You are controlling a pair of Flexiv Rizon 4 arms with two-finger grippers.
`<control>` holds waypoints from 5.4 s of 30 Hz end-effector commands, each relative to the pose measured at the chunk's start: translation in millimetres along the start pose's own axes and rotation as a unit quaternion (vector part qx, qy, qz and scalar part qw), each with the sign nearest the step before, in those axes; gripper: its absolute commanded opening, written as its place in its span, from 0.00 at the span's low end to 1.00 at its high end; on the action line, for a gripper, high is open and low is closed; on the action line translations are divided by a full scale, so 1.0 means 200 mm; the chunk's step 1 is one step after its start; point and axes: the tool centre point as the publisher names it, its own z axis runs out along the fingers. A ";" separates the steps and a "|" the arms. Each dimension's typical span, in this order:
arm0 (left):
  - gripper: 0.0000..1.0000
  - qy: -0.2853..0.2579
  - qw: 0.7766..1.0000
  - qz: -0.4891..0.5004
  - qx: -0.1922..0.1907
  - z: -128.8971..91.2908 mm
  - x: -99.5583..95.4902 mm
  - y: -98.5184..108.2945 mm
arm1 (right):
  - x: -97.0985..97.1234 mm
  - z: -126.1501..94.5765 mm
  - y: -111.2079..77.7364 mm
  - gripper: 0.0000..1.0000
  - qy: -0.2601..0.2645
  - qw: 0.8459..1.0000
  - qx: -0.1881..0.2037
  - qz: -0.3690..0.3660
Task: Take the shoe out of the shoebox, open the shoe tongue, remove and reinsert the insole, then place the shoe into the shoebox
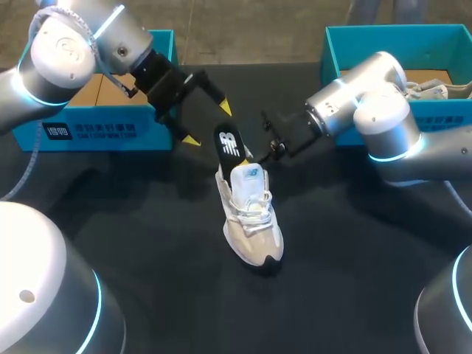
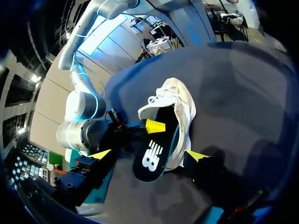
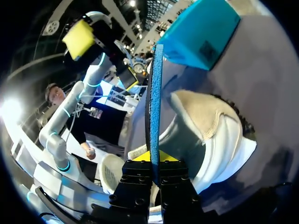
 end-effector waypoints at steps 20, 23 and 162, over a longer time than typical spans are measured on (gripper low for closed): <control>1.00 0.007 1.000 -0.003 0.000 0.04 0.01 0.02 | 0.02 0.03 -0.03 0.24 -0.008 1.000 0.015 0.012; 1.00 0.005 1.000 -0.004 0.001 0.03 0.01 0.02 | 0.02 0.01 0.01 0.25 -0.013 1.000 0.018 0.003; 1.00 0.006 1.000 0.004 -0.016 -0.10 0.04 -0.03 | 0.11 -0.11 0.19 0.48 -0.060 0.997 0.010 -0.042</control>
